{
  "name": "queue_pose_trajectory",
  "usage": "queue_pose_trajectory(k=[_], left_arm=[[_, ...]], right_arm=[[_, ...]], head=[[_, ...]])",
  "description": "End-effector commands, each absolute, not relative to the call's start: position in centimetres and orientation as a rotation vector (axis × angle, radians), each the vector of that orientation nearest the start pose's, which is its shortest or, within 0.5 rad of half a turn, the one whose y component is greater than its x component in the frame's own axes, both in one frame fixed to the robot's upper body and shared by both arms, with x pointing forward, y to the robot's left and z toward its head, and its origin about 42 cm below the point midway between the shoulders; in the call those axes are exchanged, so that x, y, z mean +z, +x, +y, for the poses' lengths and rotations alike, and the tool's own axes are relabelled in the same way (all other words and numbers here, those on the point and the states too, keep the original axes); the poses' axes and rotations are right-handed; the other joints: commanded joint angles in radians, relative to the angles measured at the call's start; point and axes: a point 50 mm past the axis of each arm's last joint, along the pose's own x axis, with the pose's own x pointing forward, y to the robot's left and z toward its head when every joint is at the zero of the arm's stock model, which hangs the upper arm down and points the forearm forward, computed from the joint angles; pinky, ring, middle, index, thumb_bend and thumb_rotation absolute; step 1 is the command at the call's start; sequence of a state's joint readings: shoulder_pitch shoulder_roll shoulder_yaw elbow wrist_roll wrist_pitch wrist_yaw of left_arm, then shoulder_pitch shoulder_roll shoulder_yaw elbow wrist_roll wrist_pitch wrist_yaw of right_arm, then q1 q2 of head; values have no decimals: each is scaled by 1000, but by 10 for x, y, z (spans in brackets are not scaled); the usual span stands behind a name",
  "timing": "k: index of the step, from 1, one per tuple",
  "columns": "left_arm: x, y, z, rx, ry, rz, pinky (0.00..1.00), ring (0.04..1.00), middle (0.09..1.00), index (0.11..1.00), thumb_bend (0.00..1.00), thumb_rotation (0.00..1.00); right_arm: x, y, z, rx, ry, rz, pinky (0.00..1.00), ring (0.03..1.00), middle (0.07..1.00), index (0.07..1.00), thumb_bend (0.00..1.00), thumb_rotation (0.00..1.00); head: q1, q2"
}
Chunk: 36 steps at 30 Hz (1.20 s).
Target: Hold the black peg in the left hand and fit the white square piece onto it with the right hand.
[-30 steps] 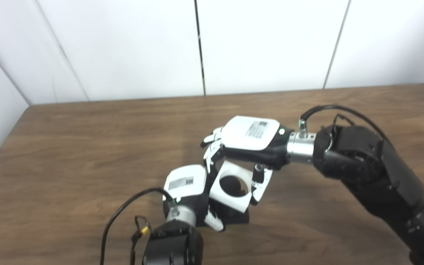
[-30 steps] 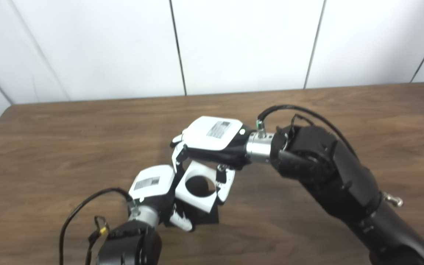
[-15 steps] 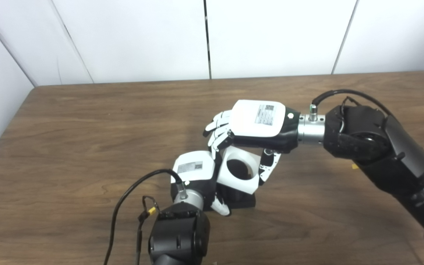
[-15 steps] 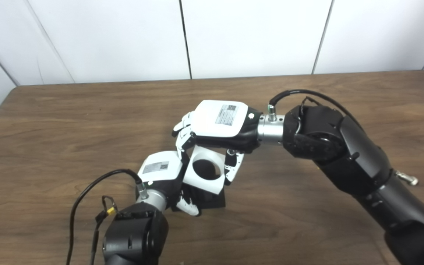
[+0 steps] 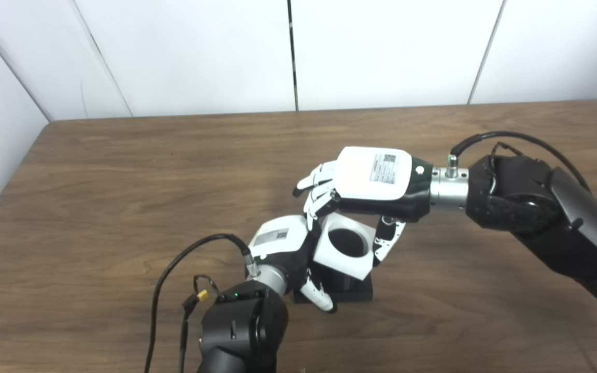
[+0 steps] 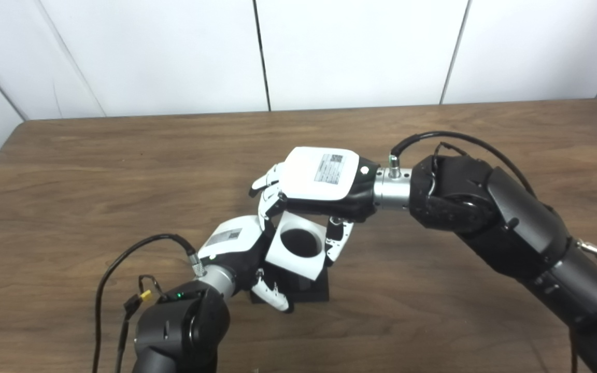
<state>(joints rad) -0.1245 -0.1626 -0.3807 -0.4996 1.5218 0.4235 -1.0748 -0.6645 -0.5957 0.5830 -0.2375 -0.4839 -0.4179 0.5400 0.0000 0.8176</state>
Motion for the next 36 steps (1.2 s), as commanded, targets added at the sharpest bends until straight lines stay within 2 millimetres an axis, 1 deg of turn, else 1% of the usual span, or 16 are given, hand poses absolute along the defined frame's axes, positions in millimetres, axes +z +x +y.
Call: queue_pose_trajectory(k=[1, 2, 3, 5, 6, 8, 13, 16, 19, 20, 22, 24, 26, 28, 32, 36], left_arm=[[223, 261, 45, -733, 1086, 236, 973, 956, 913, 493, 520, 64], [224, 262, 45, -734, 1095, 245, 949, 952, 919, 616, 635, 95], [224, 262, 44, -730, 1097, 245, 907, 930, 911, 676, 697, 115], [222, 264, 44, -723, 1092, 239, 799, 874, 874, 668, 765, 103], [222, 264, 44, -725, 1089, 240, 796, 869, 870, 673, 767, 98], [222, 264, 44, -728, 1076, 251, 863, 919, 900, 704, 757, 118], [223, 262, 45, -754, 1077, 240, 971, 987, 940, 625, 717, 128], [221, 261, 47, -740, 1028, 195, 962, 967, 925, 517, 560, 74], [217, 262, 47, -727, 1033, 163, 899, 944, 914, 498, 526, 59], [216, 263, 46, -728, 1050, 158, 889, 943, 916, 494, 524, 59], [216, 265, 45, -744, 1089, 156, 886, 945, 925, 495, 523, 62], [216, 266, 44, -764, 1114, 164, 888, 944, 932, 725, 765, 133], [216, 268, 44, -788, 1133, 165, 888, 944, 937, 797, 821, 150], [217, 269, 45, -811, 1145, 166, 910, 951, 940, 822, 839, 207], [220, 269, 46, -824, 1117, 169, 945, 969, 937, 768, 927, 218], [221, 268, 46, -841, 1124, 174, 956, 973, 932, 815, 998, 259]], right_arm=[[315, 339, -148, 1153, -1359, -1092, 800, 857, 784, 483, 524, 129], [316, 338, -147, 1157, -1361, -1103, 800, 855, 783, 484, 524, 129], [318, 337, -145, 1165, -1367, -1111, 800, 850, 779, 484, 524, 129], [321, 336, -144, 1181, -1380, -1118, 813, 853, 780, 484, 523, 131], [321, 336, -143, 1188, -1385, -1120, 815, 851, 779, 484, 524, 131], [323, 336, -142, 1201, -1392, -1117, 809, 844, 773, 484, 524, 132], [321, 339, -145, 1212, -1404, -1079, 795, 822, 733, 485, 525, 136], [321, 342, -150, 1212, -1446, -1048, 791, 829, 738, 491, 525, 143], [321, 344, -153, 1211, -1472, -1018, 786, 826, 738, 495, 525, 148], [322, 345, -153, 1210, -1482, -1007, 790, 828, 741, 588, 754, 184], [322, 345, -154, 1207, -1495, -988, 794, 832, 744, 640, 880, 205], [323, 346, -155, 1204, -1502, -976, 793, 839, 751, 660, 929, 232], [323, 347, -155, 1198, -1505, -975, 791, 840, 753, 664, 939, 237], [322, 347, -156, 1193, -1505, -971, 785, 837, 750, 662, 946, 227], [322, 347, -156, 1181, -1508, -959, 787, 841, 753, 659, 941, 211], [322, 347, -157, 1172, -1512, -949, 792, 846, 754, 655, 932, 205]], head=[[2, 0], [2, 2], [2, 3], [4, 3], [3, 4], [2, 4], [0, 5], [-1, 3], [-1, 2], [-1, 2], [-1, 2], [-1, -2], [-2, -1], [-2, -2], [-5, -5], [-5, -5]])
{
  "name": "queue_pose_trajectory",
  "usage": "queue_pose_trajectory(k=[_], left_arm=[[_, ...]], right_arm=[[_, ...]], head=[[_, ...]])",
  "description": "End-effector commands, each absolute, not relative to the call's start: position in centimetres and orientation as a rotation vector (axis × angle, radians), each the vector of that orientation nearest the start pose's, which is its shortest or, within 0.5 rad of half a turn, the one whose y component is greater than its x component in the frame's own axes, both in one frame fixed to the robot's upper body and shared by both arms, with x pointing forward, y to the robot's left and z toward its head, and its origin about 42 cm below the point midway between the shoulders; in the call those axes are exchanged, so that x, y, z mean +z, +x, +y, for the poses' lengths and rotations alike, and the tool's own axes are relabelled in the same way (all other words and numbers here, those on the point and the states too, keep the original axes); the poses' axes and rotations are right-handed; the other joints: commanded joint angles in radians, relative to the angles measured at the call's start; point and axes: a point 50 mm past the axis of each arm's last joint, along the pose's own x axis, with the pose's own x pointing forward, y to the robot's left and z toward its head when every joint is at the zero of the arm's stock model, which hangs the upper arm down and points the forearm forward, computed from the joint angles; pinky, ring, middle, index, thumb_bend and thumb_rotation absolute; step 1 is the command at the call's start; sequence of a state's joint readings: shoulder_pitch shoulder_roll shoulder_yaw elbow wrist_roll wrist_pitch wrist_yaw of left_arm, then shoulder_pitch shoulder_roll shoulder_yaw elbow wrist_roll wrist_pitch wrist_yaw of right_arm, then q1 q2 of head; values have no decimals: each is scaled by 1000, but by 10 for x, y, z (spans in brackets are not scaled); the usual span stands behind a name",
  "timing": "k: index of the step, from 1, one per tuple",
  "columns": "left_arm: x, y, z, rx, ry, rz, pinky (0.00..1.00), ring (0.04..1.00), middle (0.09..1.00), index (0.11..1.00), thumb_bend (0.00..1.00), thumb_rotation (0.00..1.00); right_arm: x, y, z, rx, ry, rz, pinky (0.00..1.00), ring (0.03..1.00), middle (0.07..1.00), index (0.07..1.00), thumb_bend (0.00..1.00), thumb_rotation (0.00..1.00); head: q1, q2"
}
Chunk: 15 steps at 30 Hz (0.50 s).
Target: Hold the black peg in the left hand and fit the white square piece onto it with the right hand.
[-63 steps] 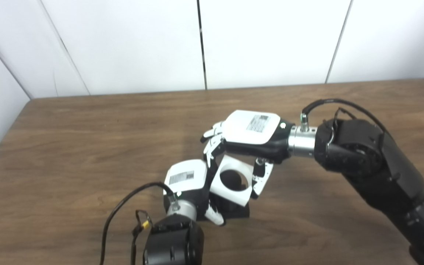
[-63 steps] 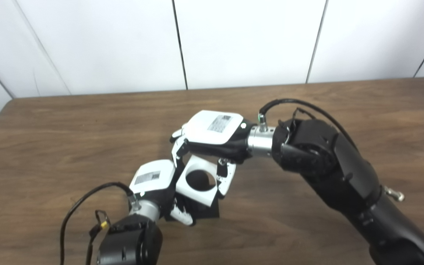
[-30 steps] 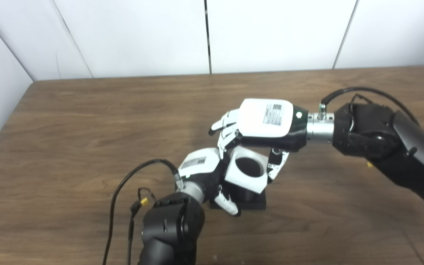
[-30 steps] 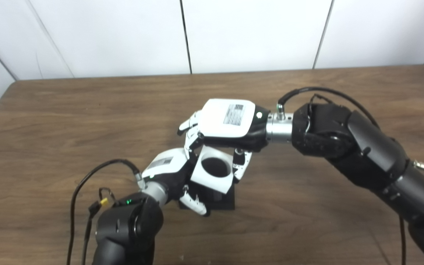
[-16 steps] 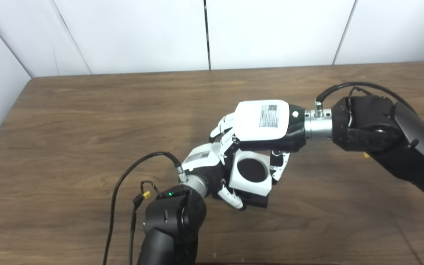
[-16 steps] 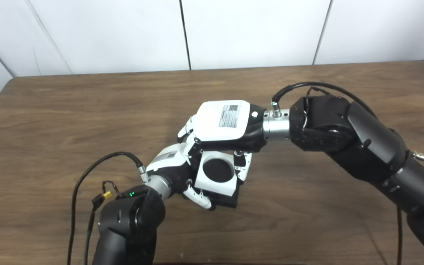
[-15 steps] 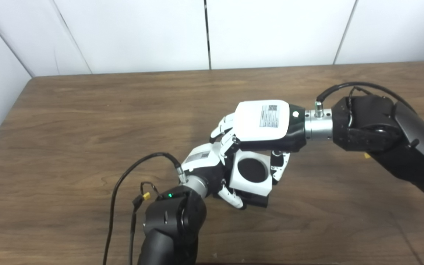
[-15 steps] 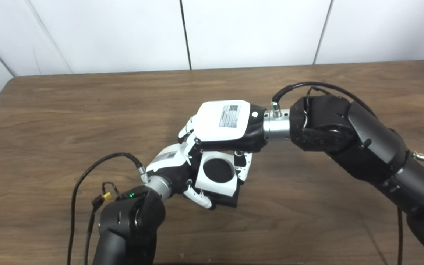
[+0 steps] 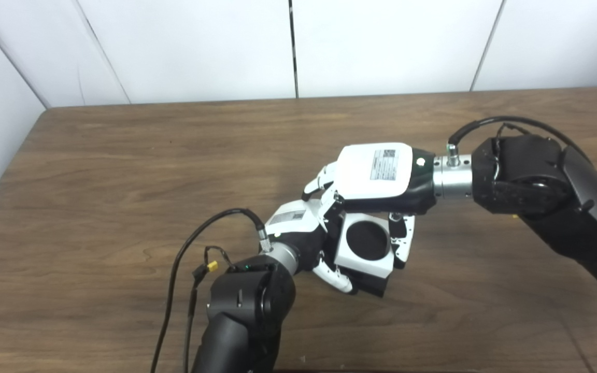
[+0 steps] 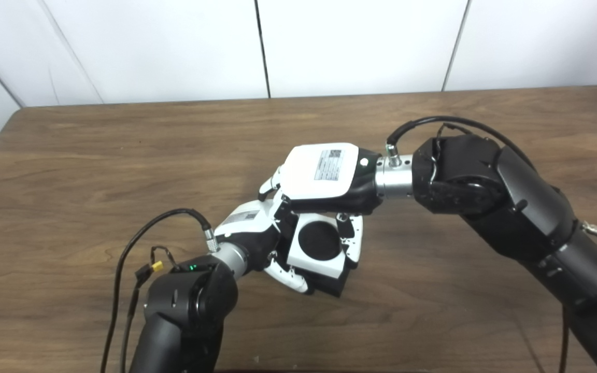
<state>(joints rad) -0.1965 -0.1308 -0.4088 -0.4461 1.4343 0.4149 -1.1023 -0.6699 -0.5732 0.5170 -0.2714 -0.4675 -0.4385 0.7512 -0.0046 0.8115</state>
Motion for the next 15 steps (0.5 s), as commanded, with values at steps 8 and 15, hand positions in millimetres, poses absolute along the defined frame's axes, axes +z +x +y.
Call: queue_pose_trajectory(k=[8, 15], left_arm=[[222, 269, 47, -885, 1144, 203, 1000, 969, 913, 840, 1000, 295], [222, 272, 51, -906, 1154, 212, 1000, 1000, 996, 990, 1000, 309]], right_arm=[[322, 349, -159, 1159, -1508, -935, 791, 842, 742, 646, 911, 225], [324, 351, -161, 1153, -1509, -909, 790, 844, 741, 640, 912, 215]], head=[[-2, 2], [2, 4]])
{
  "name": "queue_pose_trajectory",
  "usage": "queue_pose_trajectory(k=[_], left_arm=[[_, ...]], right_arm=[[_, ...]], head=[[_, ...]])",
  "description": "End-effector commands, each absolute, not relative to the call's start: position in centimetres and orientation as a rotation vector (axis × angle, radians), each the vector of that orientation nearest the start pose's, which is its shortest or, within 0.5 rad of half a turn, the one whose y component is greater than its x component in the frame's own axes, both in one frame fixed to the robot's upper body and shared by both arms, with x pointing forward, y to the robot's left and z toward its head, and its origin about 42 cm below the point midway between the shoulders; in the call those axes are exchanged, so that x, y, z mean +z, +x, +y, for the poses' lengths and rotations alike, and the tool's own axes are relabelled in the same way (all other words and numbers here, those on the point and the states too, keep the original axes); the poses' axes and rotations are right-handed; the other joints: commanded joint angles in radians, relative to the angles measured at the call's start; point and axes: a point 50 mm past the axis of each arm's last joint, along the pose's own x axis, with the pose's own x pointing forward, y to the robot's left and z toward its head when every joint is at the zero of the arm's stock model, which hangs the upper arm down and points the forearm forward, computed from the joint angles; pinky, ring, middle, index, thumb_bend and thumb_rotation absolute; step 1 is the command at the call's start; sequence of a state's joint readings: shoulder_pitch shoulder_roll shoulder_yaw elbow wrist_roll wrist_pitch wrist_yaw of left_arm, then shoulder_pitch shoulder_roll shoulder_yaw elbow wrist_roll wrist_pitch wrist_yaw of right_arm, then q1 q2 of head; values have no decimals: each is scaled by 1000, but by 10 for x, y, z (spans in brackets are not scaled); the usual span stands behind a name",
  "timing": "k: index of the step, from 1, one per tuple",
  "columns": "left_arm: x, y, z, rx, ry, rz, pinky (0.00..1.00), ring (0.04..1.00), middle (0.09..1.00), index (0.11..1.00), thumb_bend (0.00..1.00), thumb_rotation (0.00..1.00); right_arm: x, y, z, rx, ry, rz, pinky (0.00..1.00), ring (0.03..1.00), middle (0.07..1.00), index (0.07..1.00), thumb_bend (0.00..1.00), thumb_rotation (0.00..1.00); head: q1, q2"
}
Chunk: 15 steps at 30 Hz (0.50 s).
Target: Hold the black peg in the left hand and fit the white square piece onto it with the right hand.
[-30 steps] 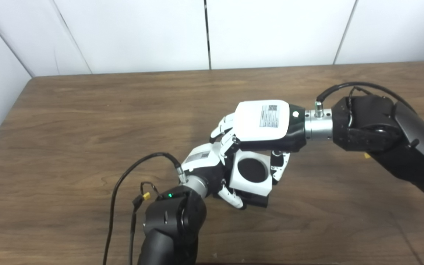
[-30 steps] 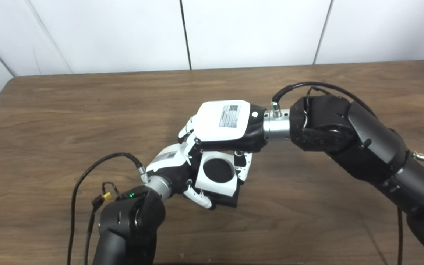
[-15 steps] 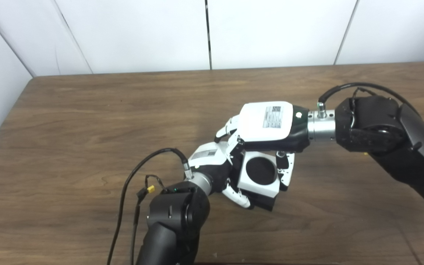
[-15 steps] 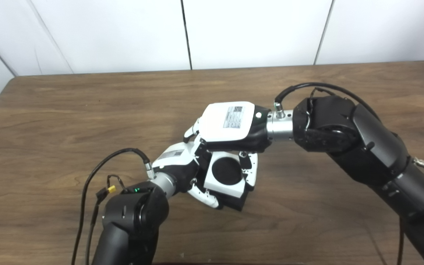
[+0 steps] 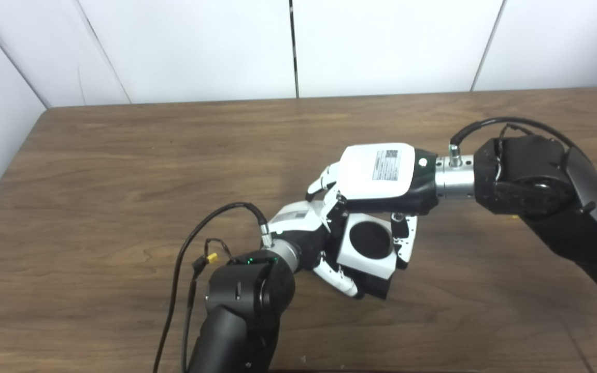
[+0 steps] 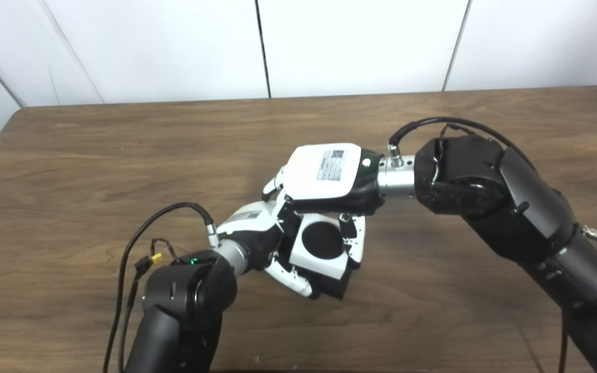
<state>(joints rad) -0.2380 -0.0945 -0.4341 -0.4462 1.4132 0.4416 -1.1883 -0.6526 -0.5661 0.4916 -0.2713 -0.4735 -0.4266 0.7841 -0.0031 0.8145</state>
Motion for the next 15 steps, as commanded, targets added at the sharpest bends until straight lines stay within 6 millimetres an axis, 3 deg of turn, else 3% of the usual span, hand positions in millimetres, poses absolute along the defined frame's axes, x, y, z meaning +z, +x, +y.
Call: queue_pose_trajectory(k=[1, 7, 15], left_arm=[[222, 272, 53, -900, 1156, 215, 1000, 1000, 999, 996, 1000, 317], [224, 272, 68, -818, 1127, 235, 1000, 1000, 1000, 1000, 1000, 369], [227, 279, 100, -749, 1097, 267, 1000, 1000, 989, 985, 1000, 397]], right_arm=[[324, 351, -162, 1150, -1510, -907, 791, 843, 740, 641, 911, 221], [328, 353, -163, 1139, -1524, -874, 802, 850, 751, 667, 898, 254], [344, 355, -165, 1148, -1532, -800, 825, 883, 810, 743, 997, 331]], head=[[3, 0], [8, 1], [6, 4]])
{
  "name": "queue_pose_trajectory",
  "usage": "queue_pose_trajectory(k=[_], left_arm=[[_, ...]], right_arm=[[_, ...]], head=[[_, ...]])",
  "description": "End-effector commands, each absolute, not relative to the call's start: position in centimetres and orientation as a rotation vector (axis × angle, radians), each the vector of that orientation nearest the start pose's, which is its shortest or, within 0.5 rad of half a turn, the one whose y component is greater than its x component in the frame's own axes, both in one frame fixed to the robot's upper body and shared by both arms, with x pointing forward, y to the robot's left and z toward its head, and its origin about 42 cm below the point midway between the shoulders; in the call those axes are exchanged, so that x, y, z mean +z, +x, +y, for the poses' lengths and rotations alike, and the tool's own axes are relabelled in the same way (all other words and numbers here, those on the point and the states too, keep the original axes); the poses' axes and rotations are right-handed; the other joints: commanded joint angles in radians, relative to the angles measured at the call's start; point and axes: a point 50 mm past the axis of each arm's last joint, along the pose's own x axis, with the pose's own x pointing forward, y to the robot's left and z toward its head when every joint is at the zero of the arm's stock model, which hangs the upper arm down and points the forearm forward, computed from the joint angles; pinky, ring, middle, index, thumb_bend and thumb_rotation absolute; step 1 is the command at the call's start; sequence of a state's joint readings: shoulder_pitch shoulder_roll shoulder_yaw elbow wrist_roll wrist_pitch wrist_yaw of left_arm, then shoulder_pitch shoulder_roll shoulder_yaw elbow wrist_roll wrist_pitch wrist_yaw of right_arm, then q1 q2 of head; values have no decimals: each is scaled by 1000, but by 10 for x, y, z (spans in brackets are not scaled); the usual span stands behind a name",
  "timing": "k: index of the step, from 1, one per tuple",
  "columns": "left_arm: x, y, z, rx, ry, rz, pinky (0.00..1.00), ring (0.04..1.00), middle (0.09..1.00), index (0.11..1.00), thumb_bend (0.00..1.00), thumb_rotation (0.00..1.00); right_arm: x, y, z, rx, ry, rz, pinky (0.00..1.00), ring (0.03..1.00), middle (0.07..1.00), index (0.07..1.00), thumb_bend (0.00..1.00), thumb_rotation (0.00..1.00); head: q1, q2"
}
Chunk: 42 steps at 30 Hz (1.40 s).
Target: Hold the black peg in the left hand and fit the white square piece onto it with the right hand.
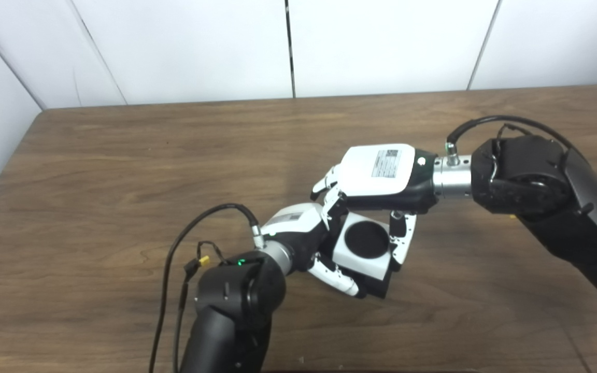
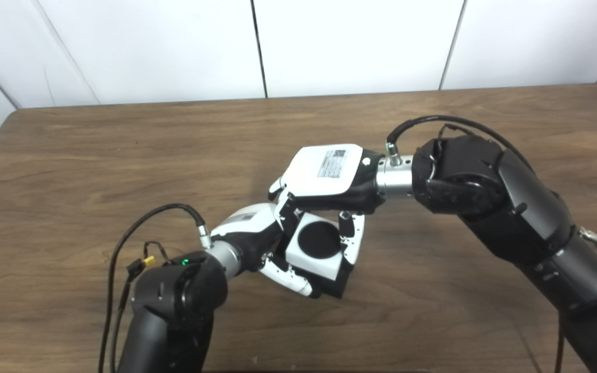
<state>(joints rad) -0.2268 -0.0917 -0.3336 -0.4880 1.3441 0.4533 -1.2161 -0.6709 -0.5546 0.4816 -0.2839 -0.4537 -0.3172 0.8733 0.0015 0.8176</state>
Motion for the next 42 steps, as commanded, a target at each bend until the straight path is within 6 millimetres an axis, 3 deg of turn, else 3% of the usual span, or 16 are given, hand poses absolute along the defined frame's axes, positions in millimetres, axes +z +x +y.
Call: queue_pose_trajectory(k=[1, 9, 18, 26, 32, 38, 42], left_arm=[[227, 280, 105, -737, 1103, 275, 1000, 1000, 987, 985, 1000, 400], [227, 281, 139, -658, 1153, 313, 1000, 1000, 980, 984, 1000, 364], [232, 278, 154, -637, 1281, 291, 994, 1000, 979, 992, 1000, 404], [239, 276, 165, -562, 1234, 301, 1000, 1000, 978, 1000, 1000, 395], [247, 271, 186, -517, 1120, 282, 986, 1000, 989, 1000, 1000, 487], [250, 269, 211, -516, 997, 261, 811, 974, 995, 1000, 1000, 502], [245, 264, 233, -489, 868, 235, 832, 972, 986, 1000, 1000, 551]], right_arm=[[347, 356, -165, 1147, -1533, -796, 826, 885, 813, 746, 999, 335], [365, 359, -171, 1133, -1555, -747, 849, 921, 853, 789, 1000, 379], [368, 361, -172, 1119, -1579, -699, 870, 953, 883, 819, 1000, 354], [375, 367, -179, 1070, -1599, -670, 910, 985, 907, 872, 1000, 391], [374, 377, -199, 1026, -1558, -554, 940, 1000, 950, 912, 1000, 402], [368, 388, -225, 986, -1464, -356, 974, 1000, 995, 972, 1000, 468], [359, 392, -248, 914, -1303, -193, 927, 1000, 988, 981, 1000, 491]], head=[[-5, -1], [-1, -2], [-2, -7], [-6, -18], [-13, -26], [-22, -32], [-26, -40]])
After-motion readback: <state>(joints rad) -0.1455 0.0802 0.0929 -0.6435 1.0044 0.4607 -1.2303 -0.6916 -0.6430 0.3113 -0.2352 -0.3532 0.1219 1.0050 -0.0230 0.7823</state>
